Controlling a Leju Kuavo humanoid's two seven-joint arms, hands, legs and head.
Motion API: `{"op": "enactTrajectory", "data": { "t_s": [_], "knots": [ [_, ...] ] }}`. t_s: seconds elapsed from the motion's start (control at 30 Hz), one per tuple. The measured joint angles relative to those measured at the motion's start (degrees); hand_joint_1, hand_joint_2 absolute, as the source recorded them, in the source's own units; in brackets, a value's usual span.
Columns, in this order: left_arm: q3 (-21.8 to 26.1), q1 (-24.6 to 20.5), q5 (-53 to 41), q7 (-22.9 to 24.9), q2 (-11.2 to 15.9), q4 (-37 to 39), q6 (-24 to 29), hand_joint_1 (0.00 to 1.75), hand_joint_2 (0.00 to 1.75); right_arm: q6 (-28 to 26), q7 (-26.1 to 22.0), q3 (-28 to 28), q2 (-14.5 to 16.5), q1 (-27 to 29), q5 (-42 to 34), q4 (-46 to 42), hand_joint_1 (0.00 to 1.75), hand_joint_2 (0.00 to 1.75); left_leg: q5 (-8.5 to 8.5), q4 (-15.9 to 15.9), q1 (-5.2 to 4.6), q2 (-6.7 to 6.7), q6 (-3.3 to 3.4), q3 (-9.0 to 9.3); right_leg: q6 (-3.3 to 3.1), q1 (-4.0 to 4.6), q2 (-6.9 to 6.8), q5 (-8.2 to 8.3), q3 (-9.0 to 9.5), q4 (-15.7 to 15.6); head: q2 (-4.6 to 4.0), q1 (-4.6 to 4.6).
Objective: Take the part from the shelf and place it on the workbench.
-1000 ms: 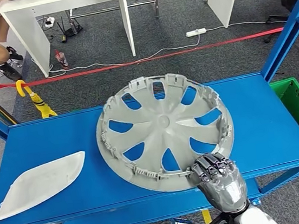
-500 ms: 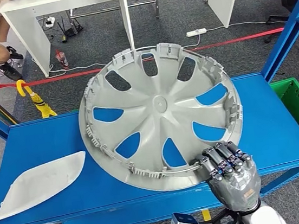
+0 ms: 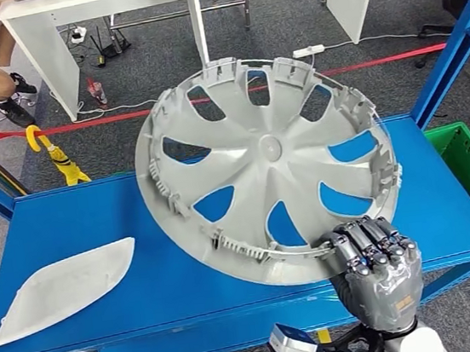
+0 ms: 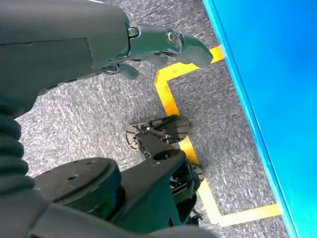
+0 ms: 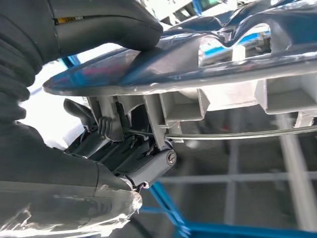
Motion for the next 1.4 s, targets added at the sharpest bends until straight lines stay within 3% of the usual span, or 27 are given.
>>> {"op": "enactTrajectory", "data": {
  "t_s": [0.23,0.4,0.47,0.53,0.6,0.63,0.67,0.7,0.77,0.83,0.93,0.97,1.03,1.1,1.13,1.17,1.2,1.23,1.3,1.33,1.4],
  "knots": [
    [0.0,0.1,-1.4,-0.3,0.1,0.0,0.6,0.00,1.75,0.0,-3.5,1.3,-0.5,1.9,-3.8,0.0,1.75,1.75,-0.30,0.4,-0.22,0.00,0.46,-0.04,0.25,-0.16,0.00,-0.11,0.09,0.0,0.01,-0.02],
    [-0.1,0.1,-2.3,0.3,0.0,0.0,1.0,0.00,1.75,0.0,-5.3,1.2,-0.5,3.6,-4.1,-0.5,1.75,1.75,-0.32,0.5,-0.33,0.01,1.21,-0.05,0.98,-0.29,0.00,0.03,0.42,-0.3,0.01,-0.04],
    [-0.1,0.0,-2.7,0.6,0.0,0.0,1.1,0.00,1.75,0.0,-5.5,1.2,-0.5,4.4,-4.0,-1.1,1.75,1.75,0.25,0.0,0.04,0.13,1.58,0.10,1.39,-0.18,0.00,-0.75,-0.01,0.4,0.01,0.04],
    [-0.2,-0.1,-2.9,0.6,-0.1,0.0,1.1,0.00,1.75,0.0,-5.5,1.1,-0.5,4.8,-4.0,-1.4,1.75,1.75,0.55,-0.3,0.43,0.30,1.79,0.17,1.71,-0.14,-0.05,-4.05,-2.25,5.5,0.01,0.22],
    [-0.2,-0.1,-2.9,0.7,-0.1,0.0,1.0,0.00,1.75,0.0,-5.5,1.1,-0.6,5.1,-4.0,-1.5,1.75,1.75,0.57,-0.3,0.50,0.43,1.83,0.11,2.06,-0.21,-0.09,-7.61,-5.46,13.3,0.01,0.31],
    [-0.2,-0.1,-2.9,0.7,-0.1,0.0,1.0,0.00,1.75,0.0,-5.6,1.1,-0.6,5.3,-4.0,-1.5,1.75,1.75,0.59,-0.3,0.52,0.47,1.79,0.09,2.19,-0.25,-0.10,-8.15,-6.34,15.7,0.01,0.29],
    [-0.2,-0.1,-2.9,0.7,-0.1,0.0,1.0,0.00,1.75,0.0,-5.6,1.1,-0.6,5.4,-4.0,-1.6,1.75,1.75,0.63,-0.3,0.58,0.49,1.73,0.08,2.29,-0.28,-0.12,-7.55,-6.20,15.8,0.01,0.31],
    [-0.2,-0.1,-2.9,0.7,-0.2,0.0,1.0,0.00,1.75,0.0,-5.5,1.1,-0.6,5.5,-4.0,-1.6,1.75,1.75,0.65,-0.3,0.68,0.49,1.62,0.08,2.37,-0.35,-0.17,-5.93,-4.87,13.5,0.01,0.29],
    [-0.2,-0.2,-3.0,0.7,-0.2,0.0,0.9,0.00,1.75,0.0,-5.3,1.1,-0.7,5.6,-3.6,-1.7,1.75,1.75,0.62,0.0,0.79,0.56,1.14,0.01,2.62,-0.35,-0.97,-2.63,-0.29,5.5,0.01,0.38],
    [-0.3,-0.2,-3.3,0.8,-0.1,0.0,0.7,0.00,1.75,0.0,-4.5,1.1,-0.8,5.6,-3.0,-2.1,1.75,1.75,0.67,0.4,0.62,0.65,0.45,-0.18,2.04,-0.17,-1.56,-1.54,2.33,0.8,0.01,0.42],
    [-0.3,-0.3,-4.0,1.3,-0.2,0.0,0.5,0.00,1.75,0.0,-2.1,1.1,-1.1,5.9,-1.6,-2.9,1.75,1.75,0.86,0.8,0.62,1.03,-0.50,-0.56,0.44,-0.09,-0.79,-1.32,1.71,0.6,0.01,0.37],
    [-0.4,-0.3,-4.2,1.4,-0.2,0.0,0.4,0.00,1.75,0.0,-1.3,1.2,-1.3,6.0,-1.1,-3.2,1.75,1.75,0.19,1.3,0.69,1.18,-0.79,-0.86,-0.09,-0.11,-0.53,-1.04,1.37,0.6,0.01,0.28],
    [-0.5,-0.5,-4.5,1.6,-0.2,0.0,0.4,0.00,1.75,0.0,0.3,1.5,-1.7,6.3,-0.3,-3.7,1.75,1.75,-3.57,5.6,0.76,1.29,-1.22,-2.69,-1.11,-0.16,-0.10,-0.29,0.47,0.5,0.01,0.07],
    [-0.6,-0.7,-4.7,1.8,-0.2,0.0,0.3,0.00,1.75,0.0,2.2,2.0,-2.3,6.4,0.5,-4.2,1.75,1.75,-8.30,13.3,0.78,1.29,-1.33,-5.56,-1.53,-0.03,0.53,0.54,-0.76,0.5,0.01,-0.08],
    [-0.6,-0.8,-4.9,1.9,-0.3,0.0,0.3,0.00,1.75,0.0,3.1,2.3,-2.7,6.5,0.9,-4.3,1.75,1.75,-9.52,16.2,0.78,1.29,-1.25,-6.39,-1.54,0.06,0.89,0.98,-1.36,0.5,0.01,-0.09],
    [-0.7,-0.8,-5.0,2.0,-0.3,0.0,0.3,0.00,1.75,0.0,3.8,2.6,-3.2,6.5,1.2,-4.4,1.75,1.75,-9.58,17.2,0.75,1.28,-1.07,-6.29,-1.49,0.15,1.33,1.44,-1.94,0.6,0.01,-0.08],
    [-0.7,-1.0,-5.2,2.1,-0.3,0.0,0.3,0.00,1.75,0.0,4.4,2.9,-3.6,6.5,1.3,-4.5,1.75,1.75,-8.61,16.0,0.70,1.21,-0.81,-5.11,-1.42,0.22,1.82,1.92,-2.50,0.6,0.01,-0.08],
    [-0.8,-1.1,-5.3,2.3,-0.3,0.0,0.3,0.00,1.75,0.0,4.8,3.2,-4.1,6.5,1.4,-4.6,1.75,1.75,-7.01,12.7,0.63,0.86,-0.42,-2.87,-1.32,0.28,2.36,2.42,-3.03,0.6,0.01,-0.08],
    [-1.1,-1.4,-5.7,2.7,-0.3,0.0,0.2,0.00,1.75,0.0,5.5,3.7,-4.7,6.6,1.5,-5.0,1.75,1.75,-4.75,4.6,0.49,-1.00,0.27,2.13,-0.97,0.31,3.36,3.46,-3.97,0.6,0.01,-0.03],
    [-1.2,-1.6,-5.8,2.9,-0.3,0.0,0.2,0.00,1.75,0.0,5.7,3.8,-5.0,6.7,1.5,-5.2,1.75,1.75,-4.27,1.9,0.44,-1.82,0.39,3.68,-0.66,0.28,3.80,3.99,-4.28,0.5,0.01,-0.03],
    [-1.4,-1.7,-6.1,3.0,-0.3,0.0,0.2,0.00,1.75,0.0,5.9,4.0,-5.5,6.8,1.5,-5.6,1.75,1.75,-3.92,0.4,0.24,-2.02,0.39,4.17,0.15,0.15,4.64,5.04,-4.60,0.1,0.01,-0.11]
  ]
}}
